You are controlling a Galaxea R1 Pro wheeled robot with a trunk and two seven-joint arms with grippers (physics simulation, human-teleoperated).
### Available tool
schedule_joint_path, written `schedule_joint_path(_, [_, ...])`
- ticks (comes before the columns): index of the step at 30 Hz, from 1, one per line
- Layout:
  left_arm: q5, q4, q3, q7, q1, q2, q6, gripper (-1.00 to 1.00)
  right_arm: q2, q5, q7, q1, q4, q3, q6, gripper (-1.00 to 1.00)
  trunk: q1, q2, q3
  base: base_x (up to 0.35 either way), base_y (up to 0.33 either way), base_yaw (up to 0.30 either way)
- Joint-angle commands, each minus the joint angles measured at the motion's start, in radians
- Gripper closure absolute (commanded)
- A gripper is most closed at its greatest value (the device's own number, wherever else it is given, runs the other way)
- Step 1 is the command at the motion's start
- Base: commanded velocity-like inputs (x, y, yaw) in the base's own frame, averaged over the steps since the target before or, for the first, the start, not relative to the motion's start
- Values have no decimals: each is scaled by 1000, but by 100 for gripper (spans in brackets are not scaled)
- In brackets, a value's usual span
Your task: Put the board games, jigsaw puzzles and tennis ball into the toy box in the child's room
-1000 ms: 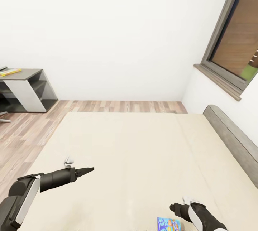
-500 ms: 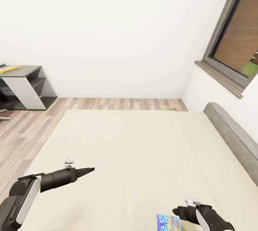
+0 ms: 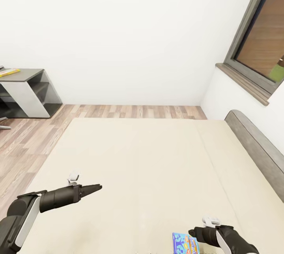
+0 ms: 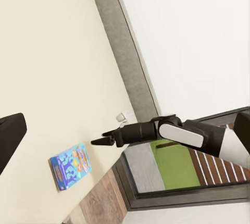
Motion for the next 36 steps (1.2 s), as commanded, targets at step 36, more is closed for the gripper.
schedule_joint_path(36, [-23, 9, -5, -213, 11, 36, -33, -100, 0, 7, 126, 0, 27, -6, -80, -100, 0, -1, -61, 0, 0, 0])
